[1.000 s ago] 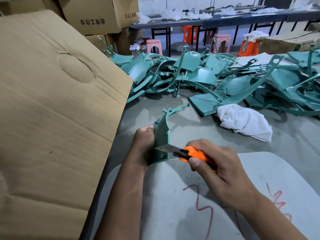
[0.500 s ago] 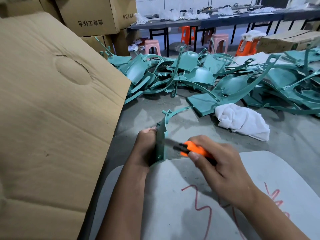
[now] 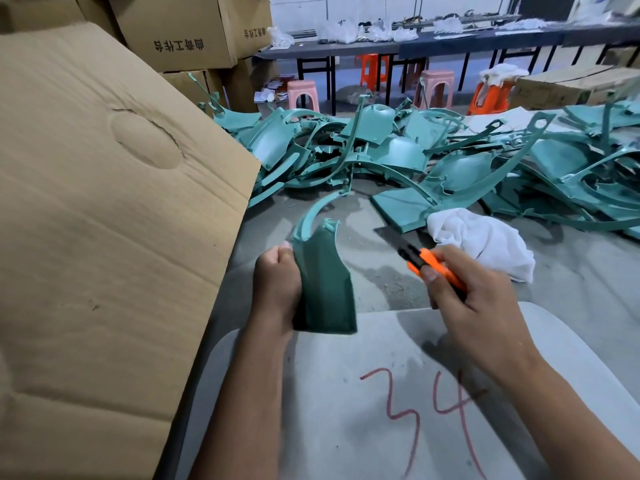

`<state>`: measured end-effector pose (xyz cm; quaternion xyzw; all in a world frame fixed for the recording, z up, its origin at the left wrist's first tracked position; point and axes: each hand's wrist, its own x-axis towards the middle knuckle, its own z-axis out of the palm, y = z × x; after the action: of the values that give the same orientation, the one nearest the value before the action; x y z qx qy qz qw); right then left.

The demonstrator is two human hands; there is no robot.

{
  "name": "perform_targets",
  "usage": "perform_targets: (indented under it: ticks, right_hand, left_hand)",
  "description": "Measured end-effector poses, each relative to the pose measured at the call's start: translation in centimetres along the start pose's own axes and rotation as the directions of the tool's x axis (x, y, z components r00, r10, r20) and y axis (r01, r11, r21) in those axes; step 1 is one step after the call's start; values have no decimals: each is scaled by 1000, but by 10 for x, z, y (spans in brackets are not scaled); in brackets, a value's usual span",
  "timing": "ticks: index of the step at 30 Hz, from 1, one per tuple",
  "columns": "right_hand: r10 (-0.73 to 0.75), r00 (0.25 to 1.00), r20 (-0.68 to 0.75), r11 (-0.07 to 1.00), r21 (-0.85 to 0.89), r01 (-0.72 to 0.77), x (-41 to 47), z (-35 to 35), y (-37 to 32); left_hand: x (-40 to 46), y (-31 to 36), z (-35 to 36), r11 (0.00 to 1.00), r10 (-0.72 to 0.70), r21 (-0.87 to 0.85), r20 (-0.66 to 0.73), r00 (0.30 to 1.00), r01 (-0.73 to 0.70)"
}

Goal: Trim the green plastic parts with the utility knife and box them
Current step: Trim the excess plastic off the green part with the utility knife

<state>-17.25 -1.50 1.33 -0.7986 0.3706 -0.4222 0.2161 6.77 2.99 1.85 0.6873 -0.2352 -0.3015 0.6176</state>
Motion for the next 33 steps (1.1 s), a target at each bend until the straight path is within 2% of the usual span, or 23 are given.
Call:
perform_targets:
  ticks: [2, 5, 7, 9, 12, 16, 18, 21, 23, 25, 27, 29, 31, 33]
  right_hand:
    - [41, 995, -88, 994, 106, -32, -2, 2, -2]
    - [78, 986, -151, 988, 147, -56, -2, 5, -5]
    - [32, 992, -120, 997, 76, -22, -2, 5, -6]
    - [-66, 998, -11, 998, -11, 66, -5, 6, -11]
    - [-121, 977, 176, 980, -137, 146, -9, 9, -17]
    - [-115, 957, 268, 955, -234, 180, -10, 11, -18]
    - [-106, 971, 213, 949, -271, 163, -9, 11, -18]
    - [-7, 1000, 10, 957, -290, 9, -3, 4, -10]
    - [57, 996, -62, 951, -300, -73, 1, -2, -5]
    - [-23, 1000, -21, 960, -281, 17, -1, -3, -6]
    - [-138, 986, 92, 953, -259, 158, -7, 1, -13]
    - [-168, 965, 201, 933, -284, 221, -11, 8, -18]
    - [-125, 974, 189, 924, -336, 183, -9, 11, -17]
    - [-58, 994, 88, 924, -374, 87, -5, 8, -11]
  left_hand:
    - [-1, 2, 3, 992, -77, -105, -33, 996, 73]
    - [-6, 8, 7, 914, -115, -384, 59, 992, 129]
    - [-11, 11, 12, 855, -69, -507, 96, 993, 108]
    - [-16, 12, 19, 803, -59, -586, 101, 993, 107]
    - [-18, 13, 24, 779, -69, -620, 63, 996, 93]
    - [-14, 15, 21, 733, -56, -676, 53, 997, 77]
    - [-14, 15, 20, 720, -56, -689, 52, 997, 76]
    - [-15, 13, 21, 726, -56, -684, 49, 997, 74]
    - [-14, 12, 21, 726, -61, -685, 24, 998, 61]
    - [-12, 12, 20, 721, -64, -692, -15, 998, 36]
    - [-9, 12, 19, 713, -59, -701, -49, 997, 8]
    - [-8, 12, 17, 709, -54, -705, -69, 996, -10]
    - [-8, 12, 16, 711, -53, -703, -75, 996, -15]
    - [-8, 12, 16, 721, -55, -692, -83, 995, -17]
